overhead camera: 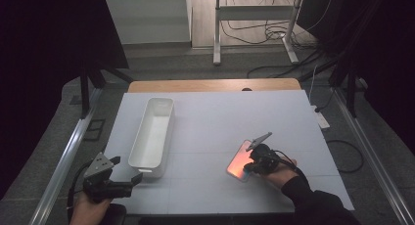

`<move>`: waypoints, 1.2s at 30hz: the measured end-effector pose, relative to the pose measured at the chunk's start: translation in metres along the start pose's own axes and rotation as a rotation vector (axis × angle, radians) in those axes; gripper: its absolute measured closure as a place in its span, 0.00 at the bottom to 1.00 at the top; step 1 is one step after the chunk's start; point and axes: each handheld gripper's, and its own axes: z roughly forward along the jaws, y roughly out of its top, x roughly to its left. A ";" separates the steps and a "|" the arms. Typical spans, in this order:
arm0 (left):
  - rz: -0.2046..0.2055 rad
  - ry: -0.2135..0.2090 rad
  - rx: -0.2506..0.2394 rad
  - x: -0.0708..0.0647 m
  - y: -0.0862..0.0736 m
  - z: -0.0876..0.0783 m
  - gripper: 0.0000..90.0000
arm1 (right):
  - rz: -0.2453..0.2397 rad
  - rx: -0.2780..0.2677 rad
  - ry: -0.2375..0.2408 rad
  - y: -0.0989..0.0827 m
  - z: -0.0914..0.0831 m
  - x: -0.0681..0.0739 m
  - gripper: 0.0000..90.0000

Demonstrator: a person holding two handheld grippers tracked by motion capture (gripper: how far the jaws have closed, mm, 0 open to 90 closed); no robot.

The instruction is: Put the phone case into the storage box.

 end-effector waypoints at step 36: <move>-0.001 0.003 0.004 0.000 0.000 0.000 0.03 | 0.080 0.040 -0.042 -0.022 -0.022 -0.019 1.00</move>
